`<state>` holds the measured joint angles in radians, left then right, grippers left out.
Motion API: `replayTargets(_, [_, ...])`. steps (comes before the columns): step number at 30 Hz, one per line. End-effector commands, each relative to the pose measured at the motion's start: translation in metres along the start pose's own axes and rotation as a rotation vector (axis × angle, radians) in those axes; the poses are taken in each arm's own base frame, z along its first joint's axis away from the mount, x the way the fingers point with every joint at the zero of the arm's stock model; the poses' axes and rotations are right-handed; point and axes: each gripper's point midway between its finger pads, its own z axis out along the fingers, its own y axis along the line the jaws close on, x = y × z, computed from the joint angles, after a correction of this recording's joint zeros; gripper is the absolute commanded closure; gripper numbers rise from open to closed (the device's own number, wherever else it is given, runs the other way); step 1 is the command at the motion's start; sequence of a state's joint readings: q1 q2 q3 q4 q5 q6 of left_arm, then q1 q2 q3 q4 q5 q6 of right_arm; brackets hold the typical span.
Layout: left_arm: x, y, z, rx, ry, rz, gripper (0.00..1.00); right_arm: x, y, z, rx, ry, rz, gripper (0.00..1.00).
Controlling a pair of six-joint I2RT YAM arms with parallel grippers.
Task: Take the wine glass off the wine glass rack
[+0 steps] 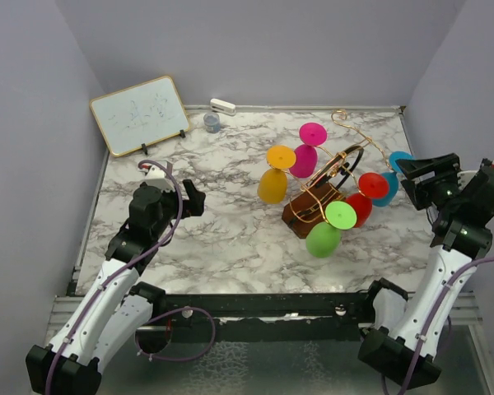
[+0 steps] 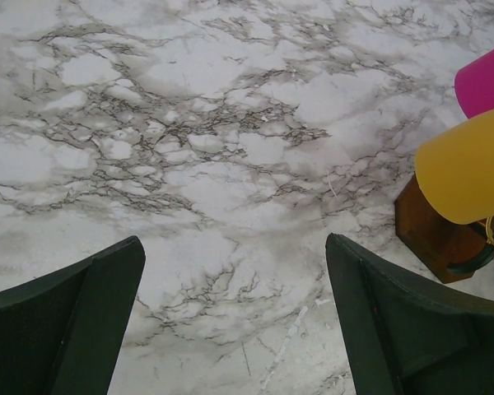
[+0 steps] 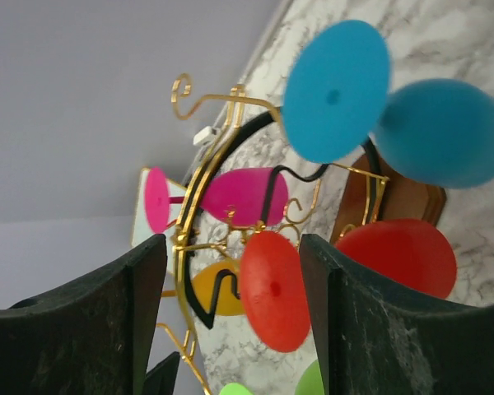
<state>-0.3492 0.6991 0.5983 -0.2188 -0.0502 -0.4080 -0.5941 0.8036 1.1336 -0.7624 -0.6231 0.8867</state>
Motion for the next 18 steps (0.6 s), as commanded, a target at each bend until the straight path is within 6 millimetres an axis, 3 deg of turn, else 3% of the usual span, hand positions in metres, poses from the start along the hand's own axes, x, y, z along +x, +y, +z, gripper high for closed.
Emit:
replayTargets(1, [-0.015, -0.004, -0.004, -0.006, -0.035, 0.022, 0.06, -0.004, -0.028, -0.008, 0.113, -0.143, 0.072, 0.35])
replayTargets(5, [-0.015, -0.007, -0.004, 0.004, -0.037, 0.030, 0.06, -0.008, -0.042, -0.013, 0.175, -0.202, 0.076, 0.35])
replayTargets(14, [-0.016, -0.003, -0.006, -0.032, -0.046, 0.089, 0.06, -0.008, -0.073, 0.015, 0.200, -0.189, 0.123, 0.36])
replayTargets(18, [-0.020, 0.002, -0.011, -0.073, -0.084, 0.123, 0.06, -0.014, -0.078, 0.020, 0.198, -0.223, 0.113, 0.37])
